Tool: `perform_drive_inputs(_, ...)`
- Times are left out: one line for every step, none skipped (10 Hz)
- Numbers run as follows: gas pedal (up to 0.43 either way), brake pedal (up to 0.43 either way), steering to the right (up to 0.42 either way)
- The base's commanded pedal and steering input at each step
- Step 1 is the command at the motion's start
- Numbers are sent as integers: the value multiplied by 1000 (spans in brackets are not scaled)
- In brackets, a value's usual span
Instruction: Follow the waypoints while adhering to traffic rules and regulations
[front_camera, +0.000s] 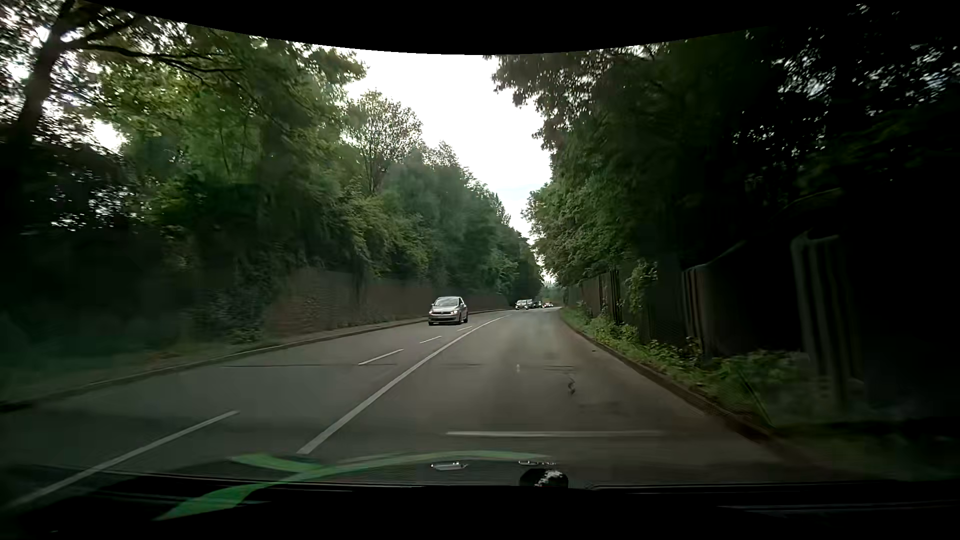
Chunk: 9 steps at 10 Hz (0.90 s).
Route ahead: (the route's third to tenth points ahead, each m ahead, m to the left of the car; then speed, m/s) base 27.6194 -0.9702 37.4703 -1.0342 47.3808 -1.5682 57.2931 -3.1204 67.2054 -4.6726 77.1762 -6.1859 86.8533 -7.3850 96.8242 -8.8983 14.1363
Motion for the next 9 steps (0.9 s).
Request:
perform_drive_inputs(209, 0, 12)
perform_drive_inputs(209, 0, 12)
perform_drive_inputs(209, 0, 14)
perform_drive_inputs(209, 0, 14)
perform_drive_inputs(209, 0, 14)
perform_drive_inputs(209, 0, 14)
perform_drive_inputs(209, 0, 14)
perform_drive_inputs(197, 0, 14)
perform_drive_inputs(197, 0, 14)
